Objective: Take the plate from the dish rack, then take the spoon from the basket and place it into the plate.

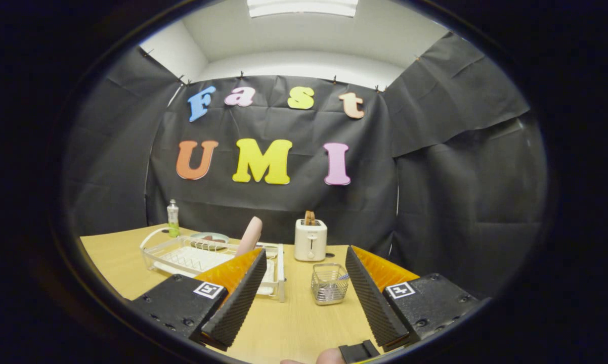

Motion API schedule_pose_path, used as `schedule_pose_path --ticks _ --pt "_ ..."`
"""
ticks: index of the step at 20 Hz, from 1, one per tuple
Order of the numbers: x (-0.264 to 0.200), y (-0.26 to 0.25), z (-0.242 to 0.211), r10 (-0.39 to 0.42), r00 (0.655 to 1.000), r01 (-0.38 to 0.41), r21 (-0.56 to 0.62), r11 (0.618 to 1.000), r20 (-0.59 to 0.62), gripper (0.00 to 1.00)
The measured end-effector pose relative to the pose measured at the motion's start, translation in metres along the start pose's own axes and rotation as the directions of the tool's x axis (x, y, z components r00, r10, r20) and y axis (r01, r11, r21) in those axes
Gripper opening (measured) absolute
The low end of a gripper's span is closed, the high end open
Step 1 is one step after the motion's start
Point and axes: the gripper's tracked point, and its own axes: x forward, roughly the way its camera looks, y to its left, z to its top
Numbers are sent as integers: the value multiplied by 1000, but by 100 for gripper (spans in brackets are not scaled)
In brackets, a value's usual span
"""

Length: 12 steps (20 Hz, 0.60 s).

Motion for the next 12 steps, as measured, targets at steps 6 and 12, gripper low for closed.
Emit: schedule_pose_path --ticks 6,12 --pt "1 7 1 13 1000 -13 -12 1000 -3 100" --pt "10 10 26 5 1000 -5 -23 1000 24 100"
